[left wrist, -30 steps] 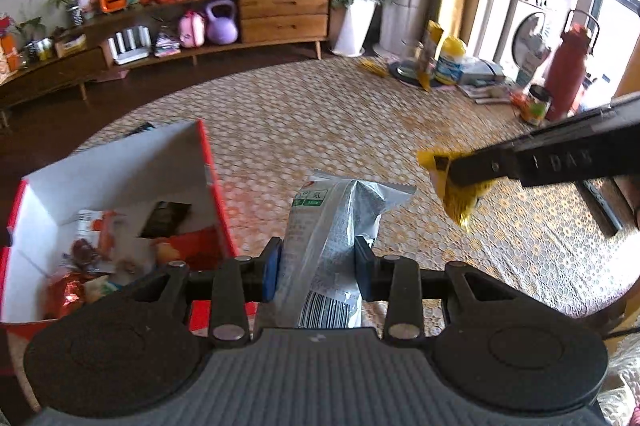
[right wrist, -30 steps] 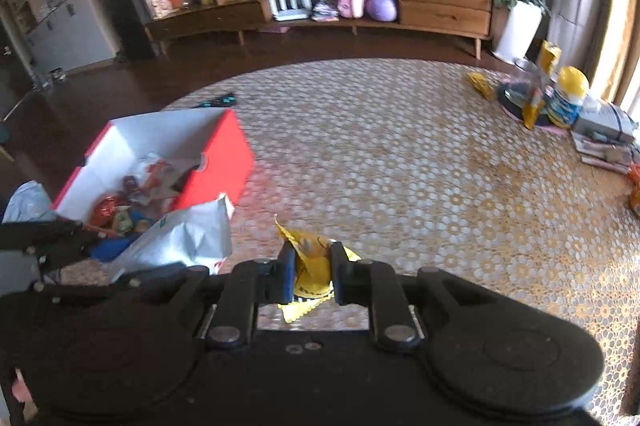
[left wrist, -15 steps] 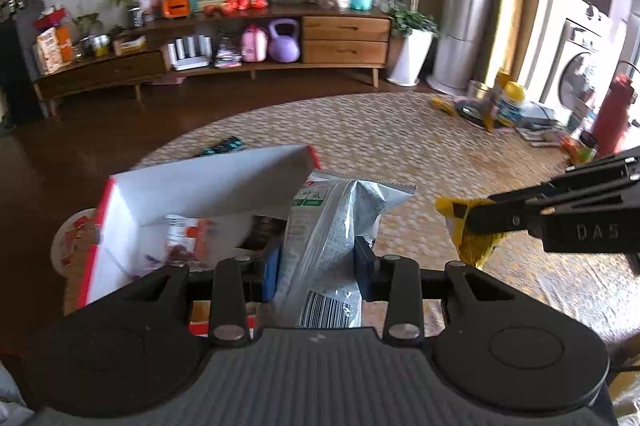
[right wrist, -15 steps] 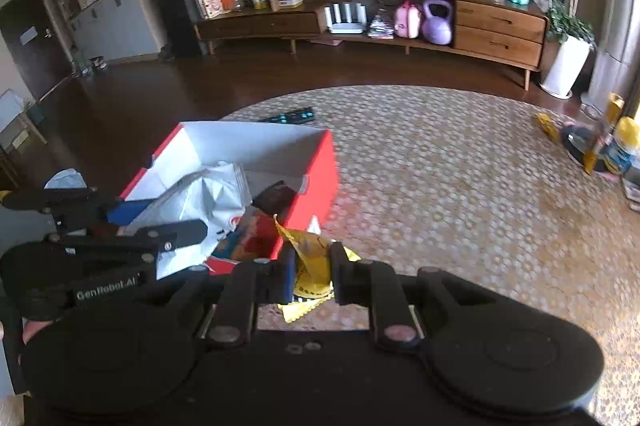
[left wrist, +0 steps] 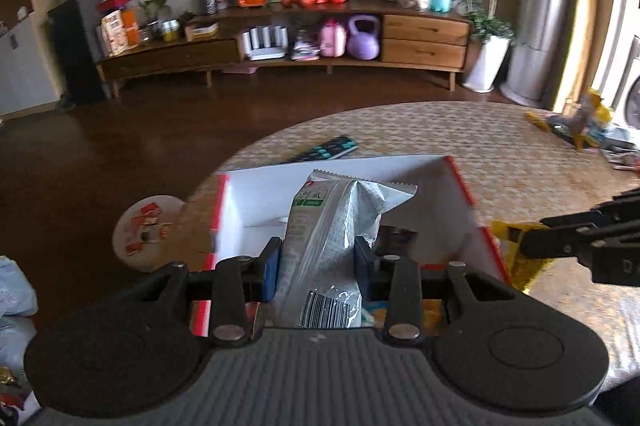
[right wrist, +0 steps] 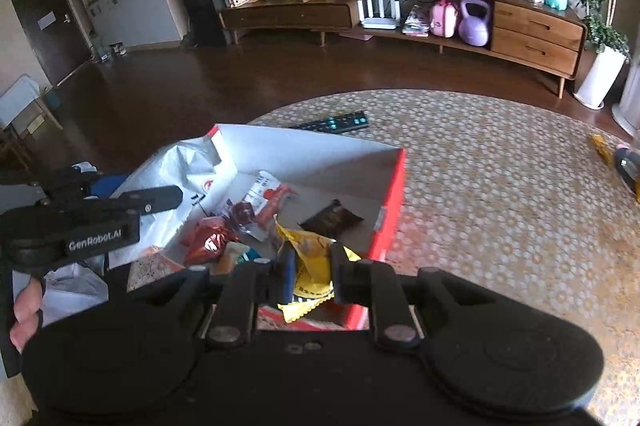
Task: Organize snacks
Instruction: 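Carry the white packet and yellow M&M's bag over the red box, then open both tools to drop the white packet and M&M's bag into the box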
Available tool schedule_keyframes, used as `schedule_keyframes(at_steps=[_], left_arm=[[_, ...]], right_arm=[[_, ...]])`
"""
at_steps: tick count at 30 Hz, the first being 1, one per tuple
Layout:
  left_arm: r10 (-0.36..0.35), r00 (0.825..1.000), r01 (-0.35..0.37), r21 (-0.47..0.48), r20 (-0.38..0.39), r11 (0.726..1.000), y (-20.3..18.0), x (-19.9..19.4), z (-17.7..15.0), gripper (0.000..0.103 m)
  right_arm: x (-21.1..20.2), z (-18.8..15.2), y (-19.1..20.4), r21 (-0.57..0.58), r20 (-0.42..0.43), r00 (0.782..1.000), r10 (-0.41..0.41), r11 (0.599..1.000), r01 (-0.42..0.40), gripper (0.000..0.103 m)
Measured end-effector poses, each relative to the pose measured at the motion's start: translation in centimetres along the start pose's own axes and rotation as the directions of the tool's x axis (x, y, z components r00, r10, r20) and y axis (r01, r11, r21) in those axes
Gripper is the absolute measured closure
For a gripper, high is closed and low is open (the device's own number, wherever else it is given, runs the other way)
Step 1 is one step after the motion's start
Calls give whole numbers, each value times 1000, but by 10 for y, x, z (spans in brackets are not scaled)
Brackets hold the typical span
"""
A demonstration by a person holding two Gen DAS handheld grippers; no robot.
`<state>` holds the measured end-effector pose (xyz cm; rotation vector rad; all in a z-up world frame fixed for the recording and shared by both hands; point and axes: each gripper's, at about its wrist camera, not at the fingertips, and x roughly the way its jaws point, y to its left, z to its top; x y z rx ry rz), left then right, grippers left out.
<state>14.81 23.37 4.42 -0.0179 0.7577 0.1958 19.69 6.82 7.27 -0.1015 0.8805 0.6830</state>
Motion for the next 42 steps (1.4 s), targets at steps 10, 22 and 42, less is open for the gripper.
schedule_keyframes(at_steps=[10,22,42], left_arm=[[64,995,-65,-7,-71,998,22,59,3,67],[62,987,-62,5,-147,998,21,112,-4,67],[14,991,-17,-17,-131,1000,21,108,-19,35]], right_arm=[[63,17,14,6,-57,998,-13,1000,14,87],[113,18,19,27,-117,993,4,1000,-1,87],[122,-3,18,48,-155,988,22,999,-14,64]])
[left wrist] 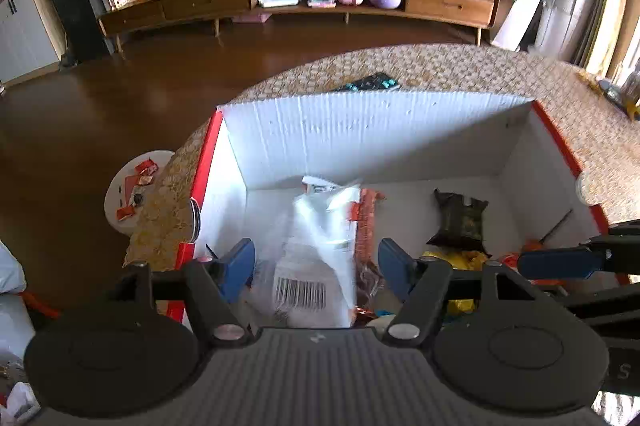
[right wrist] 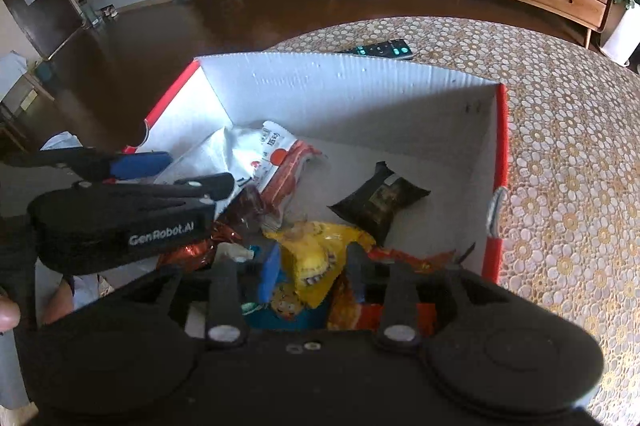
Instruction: Organize snacks
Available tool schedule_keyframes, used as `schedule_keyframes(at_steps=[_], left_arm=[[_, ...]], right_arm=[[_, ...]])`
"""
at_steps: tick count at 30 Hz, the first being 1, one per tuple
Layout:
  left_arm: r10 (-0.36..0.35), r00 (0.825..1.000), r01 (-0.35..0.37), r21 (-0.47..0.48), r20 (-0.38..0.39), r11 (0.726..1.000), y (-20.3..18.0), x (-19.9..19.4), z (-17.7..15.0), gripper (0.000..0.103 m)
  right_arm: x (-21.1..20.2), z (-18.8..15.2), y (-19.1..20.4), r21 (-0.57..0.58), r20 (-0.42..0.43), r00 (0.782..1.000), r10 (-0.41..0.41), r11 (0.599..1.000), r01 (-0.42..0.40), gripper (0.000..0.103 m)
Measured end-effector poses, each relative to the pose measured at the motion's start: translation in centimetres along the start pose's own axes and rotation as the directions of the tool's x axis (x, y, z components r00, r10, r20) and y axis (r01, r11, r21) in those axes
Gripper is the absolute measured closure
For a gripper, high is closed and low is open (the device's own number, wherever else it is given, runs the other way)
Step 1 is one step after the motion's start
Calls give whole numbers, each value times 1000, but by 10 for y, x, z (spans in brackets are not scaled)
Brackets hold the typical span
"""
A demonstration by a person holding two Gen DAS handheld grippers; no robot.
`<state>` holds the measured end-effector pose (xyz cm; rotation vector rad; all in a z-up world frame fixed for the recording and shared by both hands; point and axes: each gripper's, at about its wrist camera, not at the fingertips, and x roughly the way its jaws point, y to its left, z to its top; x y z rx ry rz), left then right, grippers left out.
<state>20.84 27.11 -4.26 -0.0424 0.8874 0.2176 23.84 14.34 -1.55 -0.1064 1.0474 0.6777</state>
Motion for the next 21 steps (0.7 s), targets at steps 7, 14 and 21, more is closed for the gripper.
schedule_keyframes(at_steps=[7,14,21], left_arm=[[-25,999,25,-20,26,999,-3,-23,-9,35],[-45,997,46,-15,70,999,-9,-52,-17,31],[-68,989,71,-15,128,997,-16,-88,-27,31]], right_arm=[[-22,-9,-1,6,43,999,8,1000,-8,48],[-56,-24,-3,-2,120,992,37,999,-37,22],[-95,-44,-4,-24,242,969,40,999,-35,7]])
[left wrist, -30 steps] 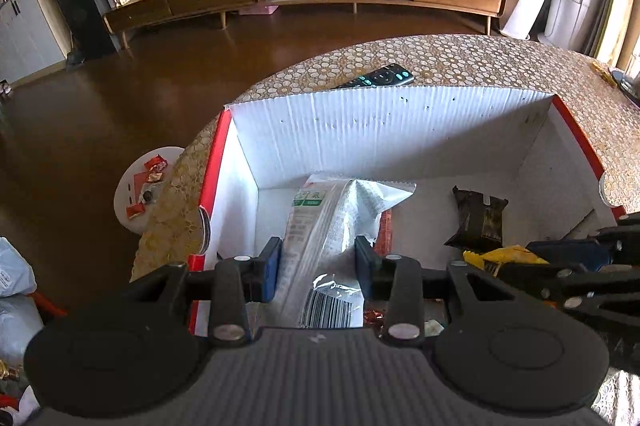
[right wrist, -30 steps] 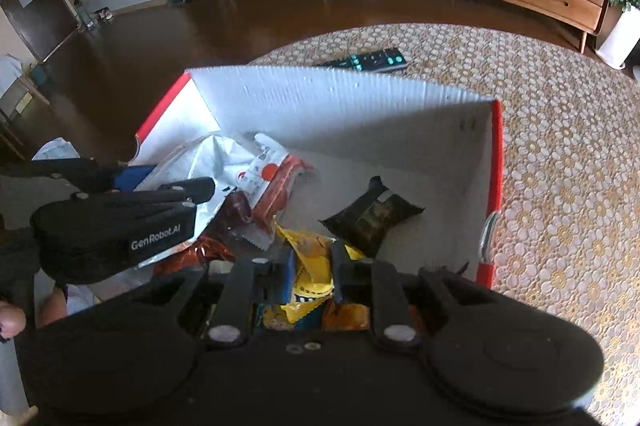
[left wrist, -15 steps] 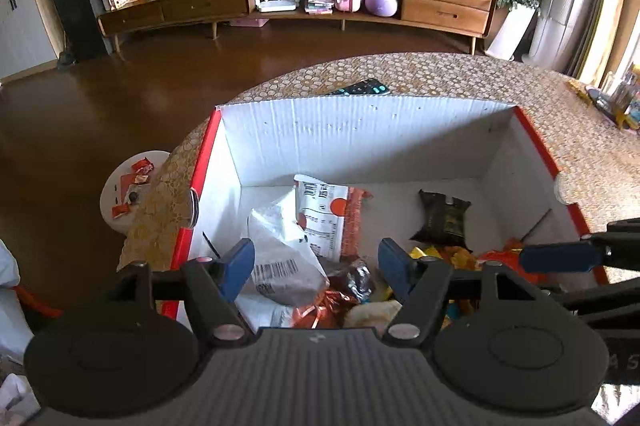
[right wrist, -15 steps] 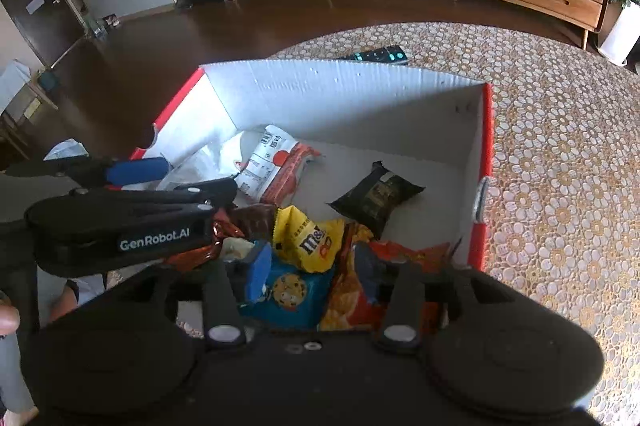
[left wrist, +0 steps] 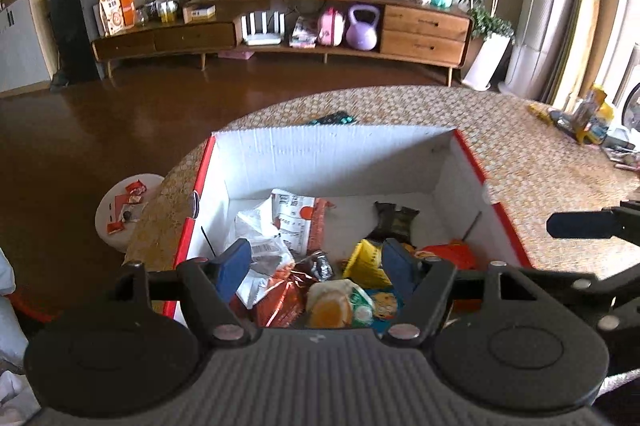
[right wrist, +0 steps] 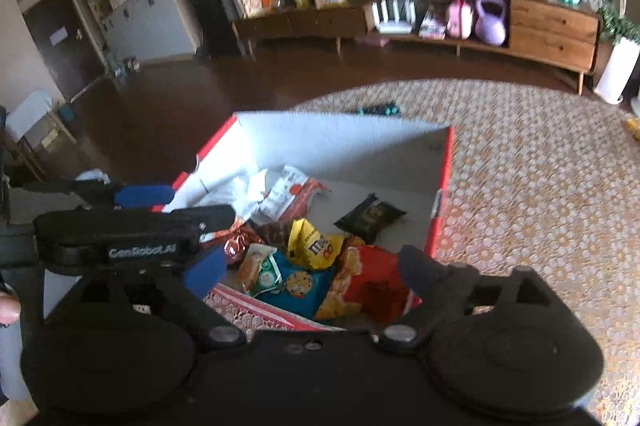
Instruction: Organize snacks
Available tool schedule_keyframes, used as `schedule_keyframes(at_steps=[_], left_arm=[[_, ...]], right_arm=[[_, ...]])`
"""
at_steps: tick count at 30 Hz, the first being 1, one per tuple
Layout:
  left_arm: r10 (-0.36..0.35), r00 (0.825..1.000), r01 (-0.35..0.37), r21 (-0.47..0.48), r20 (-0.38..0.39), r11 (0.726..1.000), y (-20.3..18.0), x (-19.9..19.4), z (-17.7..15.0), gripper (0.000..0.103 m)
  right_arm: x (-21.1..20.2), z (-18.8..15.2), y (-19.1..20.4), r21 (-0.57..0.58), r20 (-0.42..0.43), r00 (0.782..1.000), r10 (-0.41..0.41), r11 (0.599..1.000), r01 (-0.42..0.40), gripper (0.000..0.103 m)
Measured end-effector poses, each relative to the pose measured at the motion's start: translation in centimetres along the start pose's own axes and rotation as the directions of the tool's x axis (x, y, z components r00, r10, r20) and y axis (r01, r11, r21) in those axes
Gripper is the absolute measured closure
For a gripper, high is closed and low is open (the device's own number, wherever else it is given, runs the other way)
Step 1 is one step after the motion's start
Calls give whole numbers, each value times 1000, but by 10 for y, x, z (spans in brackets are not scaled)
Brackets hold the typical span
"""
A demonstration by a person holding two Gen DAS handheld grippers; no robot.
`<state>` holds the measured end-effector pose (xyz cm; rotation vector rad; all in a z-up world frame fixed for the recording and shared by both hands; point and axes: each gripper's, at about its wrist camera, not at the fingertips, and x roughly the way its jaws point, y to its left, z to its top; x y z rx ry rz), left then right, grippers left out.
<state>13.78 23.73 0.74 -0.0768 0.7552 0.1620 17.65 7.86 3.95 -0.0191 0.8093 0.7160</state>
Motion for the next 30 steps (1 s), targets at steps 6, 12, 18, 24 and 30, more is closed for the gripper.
schedule_keyframes(at_steps=[6,12,18,24,30], left_arm=[[-14,998,14,0,58,1000,-10,-30,-8,16],[-33,996,32,7,85,999,-18,-52,-22,16],[-19,992,18,9,125,1000,-25,-70,-34,3],[-29,987,31,-5,161,1000,-29,-87,-45,2],[-13,987,19,-37,159,999,-29,-93,-52,2]], right_arm=[[-31,-9,2,-11,92,996,7,1000,-6,0],[-55,-22,7,-37,168,986,1,999,5,0],[-75,-36,10,-69,231,973,9,998,7,0],[-92,-49,12,-87,291,957,6,996,20,0],[-97,-58,9,-59,302,953,-37,997,57,0]])
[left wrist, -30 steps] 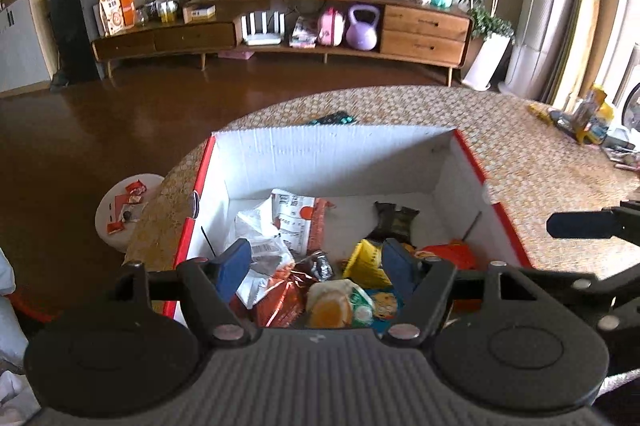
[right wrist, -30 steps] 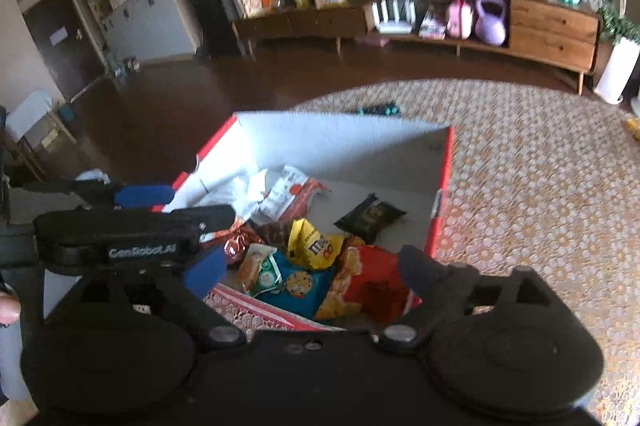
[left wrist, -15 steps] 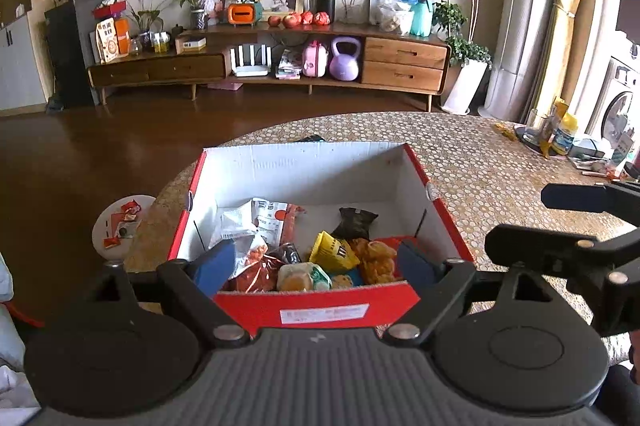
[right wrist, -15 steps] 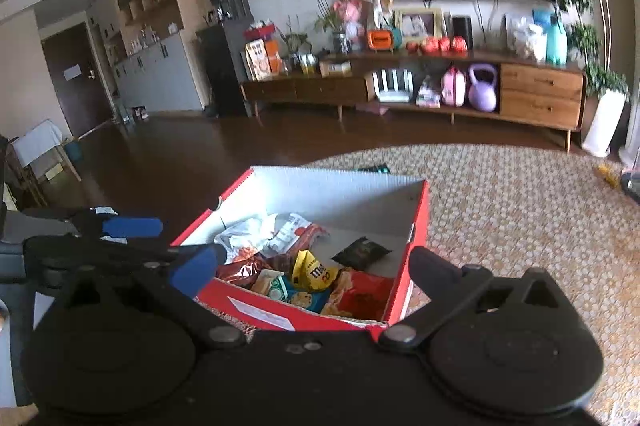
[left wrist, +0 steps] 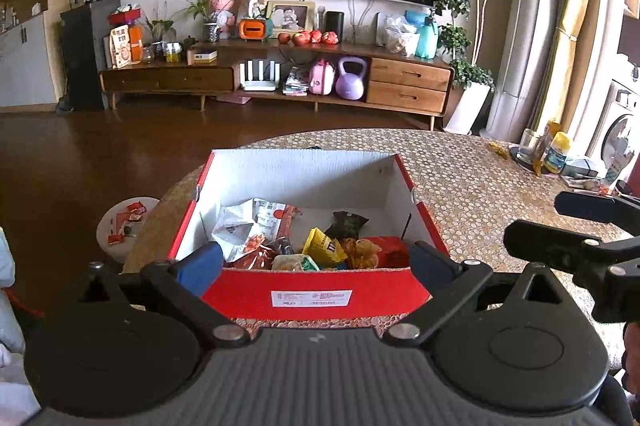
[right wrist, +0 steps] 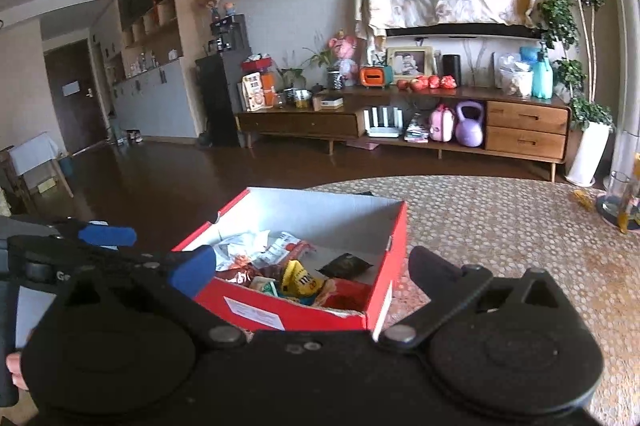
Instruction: Organize snacks
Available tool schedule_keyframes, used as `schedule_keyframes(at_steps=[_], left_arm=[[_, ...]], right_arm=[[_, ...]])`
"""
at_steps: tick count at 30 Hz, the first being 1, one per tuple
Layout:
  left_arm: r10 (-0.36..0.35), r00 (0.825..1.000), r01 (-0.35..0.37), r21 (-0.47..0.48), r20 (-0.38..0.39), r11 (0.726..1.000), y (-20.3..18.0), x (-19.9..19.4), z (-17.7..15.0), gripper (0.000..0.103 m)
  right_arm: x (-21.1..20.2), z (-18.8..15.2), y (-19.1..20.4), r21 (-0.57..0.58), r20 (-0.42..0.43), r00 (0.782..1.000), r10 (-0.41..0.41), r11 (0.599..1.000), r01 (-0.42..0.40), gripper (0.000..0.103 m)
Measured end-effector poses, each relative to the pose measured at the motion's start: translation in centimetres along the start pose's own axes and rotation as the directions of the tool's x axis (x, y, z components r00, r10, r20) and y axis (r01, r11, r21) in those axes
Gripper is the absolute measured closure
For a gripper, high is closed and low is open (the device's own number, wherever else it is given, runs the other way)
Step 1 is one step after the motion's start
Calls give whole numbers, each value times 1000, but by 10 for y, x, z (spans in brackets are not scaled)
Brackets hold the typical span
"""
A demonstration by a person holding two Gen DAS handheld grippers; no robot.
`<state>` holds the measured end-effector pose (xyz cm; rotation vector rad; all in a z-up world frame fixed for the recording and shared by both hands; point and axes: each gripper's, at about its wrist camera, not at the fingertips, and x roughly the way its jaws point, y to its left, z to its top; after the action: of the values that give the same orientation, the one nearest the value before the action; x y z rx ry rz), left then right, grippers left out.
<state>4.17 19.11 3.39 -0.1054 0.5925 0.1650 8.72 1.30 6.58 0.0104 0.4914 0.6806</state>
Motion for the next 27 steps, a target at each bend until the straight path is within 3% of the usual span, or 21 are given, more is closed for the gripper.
schedule_keyframes(at_steps=[27], left_arm=[[0,1000,0,7,-16,1000,-10,2,-10,2]], right_arm=[[-7,-14,-1,8,10,1000,4,1000,-4,0]])
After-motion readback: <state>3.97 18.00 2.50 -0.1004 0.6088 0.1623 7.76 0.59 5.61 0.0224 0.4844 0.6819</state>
